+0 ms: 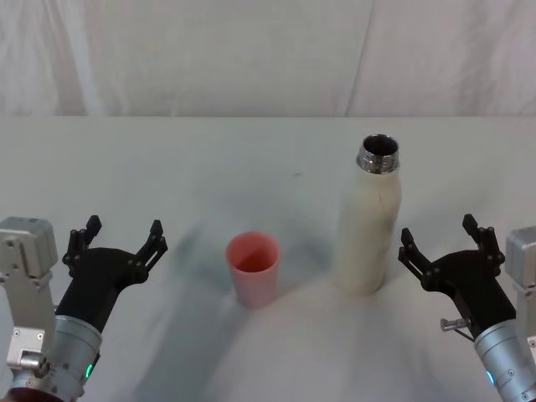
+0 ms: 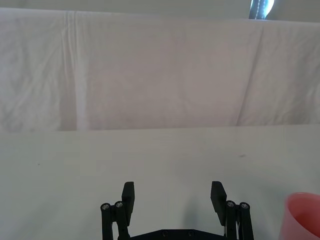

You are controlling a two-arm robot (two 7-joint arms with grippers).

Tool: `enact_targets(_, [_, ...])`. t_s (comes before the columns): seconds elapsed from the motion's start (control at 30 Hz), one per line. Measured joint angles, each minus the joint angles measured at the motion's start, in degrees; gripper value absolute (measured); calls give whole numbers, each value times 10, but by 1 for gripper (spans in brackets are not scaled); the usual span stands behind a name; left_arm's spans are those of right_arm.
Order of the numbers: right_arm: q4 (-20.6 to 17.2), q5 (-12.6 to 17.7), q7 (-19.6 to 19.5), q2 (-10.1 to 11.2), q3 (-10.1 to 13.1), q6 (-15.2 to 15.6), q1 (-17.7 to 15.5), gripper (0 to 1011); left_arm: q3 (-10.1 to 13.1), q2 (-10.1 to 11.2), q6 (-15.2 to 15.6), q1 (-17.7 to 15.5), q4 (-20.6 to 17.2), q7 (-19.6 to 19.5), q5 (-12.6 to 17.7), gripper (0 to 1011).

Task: Grasp the thermos with one hand and pour water into the cup lid.

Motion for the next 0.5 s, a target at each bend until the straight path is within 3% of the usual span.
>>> enact_targets(0.5, [0, 0, 0, 0, 0, 0, 0, 999, 0, 0, 0, 0, 0, 0, 0, 1001])
